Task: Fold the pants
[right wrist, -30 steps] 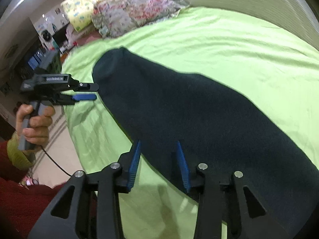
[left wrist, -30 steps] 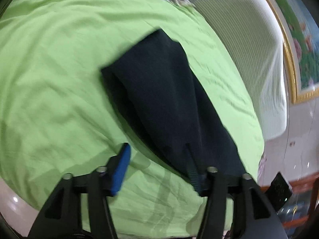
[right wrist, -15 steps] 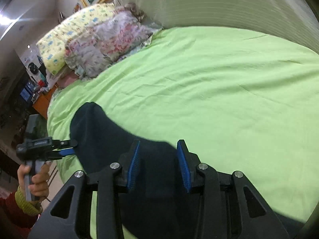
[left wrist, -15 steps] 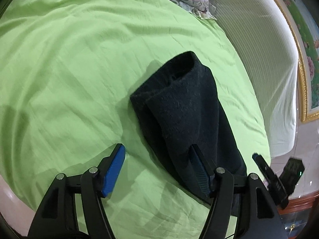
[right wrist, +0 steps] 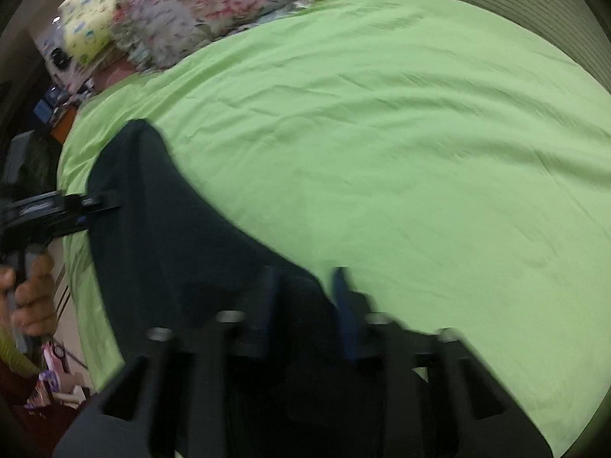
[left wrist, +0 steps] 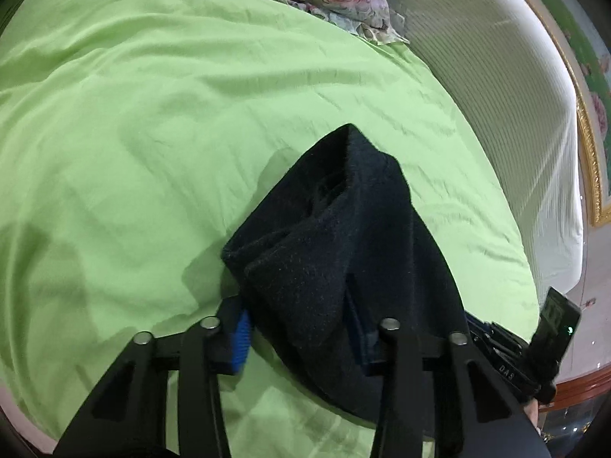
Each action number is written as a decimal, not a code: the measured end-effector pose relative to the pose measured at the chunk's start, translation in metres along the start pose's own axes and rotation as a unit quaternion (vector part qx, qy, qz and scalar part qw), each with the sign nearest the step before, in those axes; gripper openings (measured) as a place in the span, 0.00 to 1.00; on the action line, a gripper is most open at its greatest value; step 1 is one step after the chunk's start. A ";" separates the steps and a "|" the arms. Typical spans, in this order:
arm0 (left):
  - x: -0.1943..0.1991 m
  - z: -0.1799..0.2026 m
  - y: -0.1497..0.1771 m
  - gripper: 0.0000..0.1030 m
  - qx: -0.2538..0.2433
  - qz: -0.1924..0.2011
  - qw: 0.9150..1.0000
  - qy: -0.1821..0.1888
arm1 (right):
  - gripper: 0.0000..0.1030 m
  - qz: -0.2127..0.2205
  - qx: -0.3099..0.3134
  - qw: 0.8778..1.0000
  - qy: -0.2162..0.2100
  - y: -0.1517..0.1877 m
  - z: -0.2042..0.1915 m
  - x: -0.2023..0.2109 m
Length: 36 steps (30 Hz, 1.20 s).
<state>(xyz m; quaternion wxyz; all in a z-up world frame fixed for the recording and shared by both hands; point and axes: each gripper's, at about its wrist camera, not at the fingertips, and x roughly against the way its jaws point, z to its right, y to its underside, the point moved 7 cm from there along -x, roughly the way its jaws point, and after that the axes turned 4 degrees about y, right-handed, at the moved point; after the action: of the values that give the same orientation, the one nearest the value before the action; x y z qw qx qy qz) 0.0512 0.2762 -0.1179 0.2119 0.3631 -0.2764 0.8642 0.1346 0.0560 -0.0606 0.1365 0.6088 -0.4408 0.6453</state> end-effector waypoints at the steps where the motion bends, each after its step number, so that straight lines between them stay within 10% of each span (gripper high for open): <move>1: 0.004 0.002 0.000 0.25 0.003 0.001 1.000 0.018 | 0.13 0.006 0.014 1.000 0.012 0.001 -0.004 0.006; 8: 0.057 0.019 -0.002 0.20 -0.034 0.040 0.996 0.073 | 0.08 0.085 0.019 0.993 0.079 -0.025 0.009 0.053; 16: 0.032 0.004 0.002 0.23 -0.075 0.014 0.997 0.003 | 0.09 0.057 -0.016 0.994 0.090 -0.026 0.014 0.012; 20: 0.048 -0.001 -0.001 0.38 -0.093 0.035 0.995 -0.017 | 0.25 0.078 -0.085 0.989 0.093 -0.019 0.036 0.027; 27: 0.086 0.005 -0.016 0.43 -0.101 0.090 0.990 -0.032 | 0.31 0.129 -0.153 0.975 0.094 0.019 0.056 0.084; 36: 0.067 0.073 0.009 0.56 -0.154 0.055 0.987 0.011 | 0.38 0.152 -0.216 0.959 0.104 0.094 0.068 0.136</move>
<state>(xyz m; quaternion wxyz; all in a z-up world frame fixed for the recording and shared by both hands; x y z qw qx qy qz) 0.0399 0.2340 -0.0286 0.2205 0.3011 -0.4232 0.8256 0.0825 -0.0969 0.0158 0.2102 0.4196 -0.6406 0.6078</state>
